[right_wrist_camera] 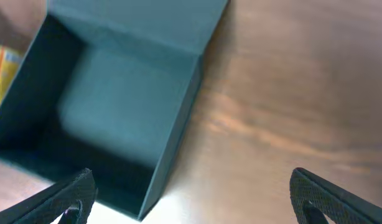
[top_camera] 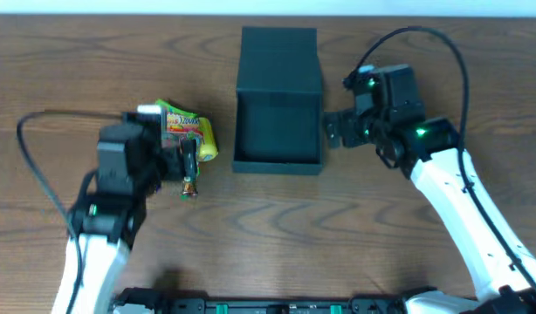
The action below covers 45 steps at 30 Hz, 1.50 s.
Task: Pack container
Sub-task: 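Raise the right gripper aside and move the left gripper to the snacks, then grasp the blue wrapped bar with the left gripper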
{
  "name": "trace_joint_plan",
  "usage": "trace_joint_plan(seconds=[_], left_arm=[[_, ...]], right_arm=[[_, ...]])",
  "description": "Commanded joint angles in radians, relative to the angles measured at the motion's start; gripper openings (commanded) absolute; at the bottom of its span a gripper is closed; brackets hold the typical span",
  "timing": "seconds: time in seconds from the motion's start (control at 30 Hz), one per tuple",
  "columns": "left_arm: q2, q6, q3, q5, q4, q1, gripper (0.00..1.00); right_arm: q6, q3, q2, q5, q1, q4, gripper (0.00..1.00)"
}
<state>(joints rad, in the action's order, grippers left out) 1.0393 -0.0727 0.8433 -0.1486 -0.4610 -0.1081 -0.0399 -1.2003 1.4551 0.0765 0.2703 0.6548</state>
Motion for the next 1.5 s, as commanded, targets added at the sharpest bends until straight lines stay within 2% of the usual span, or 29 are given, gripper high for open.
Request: trace_joint_plan(seconds=[0.0,0.27,0.53,0.8,1.23,1.47], left_arm=[[0.092,0.032,0.047,0.025,0.015,0.003,0.95],[0.133,0.032,0.047,-0.068,0.102,0.003,0.96],[0.256,0.032,0.047,0.049,0.107,0.003,0.95],[0.354,0.033,0.047,0.063,0.103,0.003,0.95],[0.363,0.048,0.048,0.354,0.1,0.003,0.95],[0.338,0.05,0.081,0.423,0.092,0.016,0.96]], right_arm=[[0.013,-0.002,-0.011,-0.001,-0.045,-0.023,0.99],[0.019,-0.002,-0.011,0.0,-0.123,-0.036,0.99],[0.019,-0.002,-0.011,0.0,-0.145,-0.072,0.99],[0.019,-0.002,-0.011,-0.001,-0.146,-0.104,0.99],[0.019,-0.002,-0.011,-0.001,-0.146,-0.132,0.99],[0.019,-0.002,-0.011,-0.001,-0.146,-0.132,0.99]])
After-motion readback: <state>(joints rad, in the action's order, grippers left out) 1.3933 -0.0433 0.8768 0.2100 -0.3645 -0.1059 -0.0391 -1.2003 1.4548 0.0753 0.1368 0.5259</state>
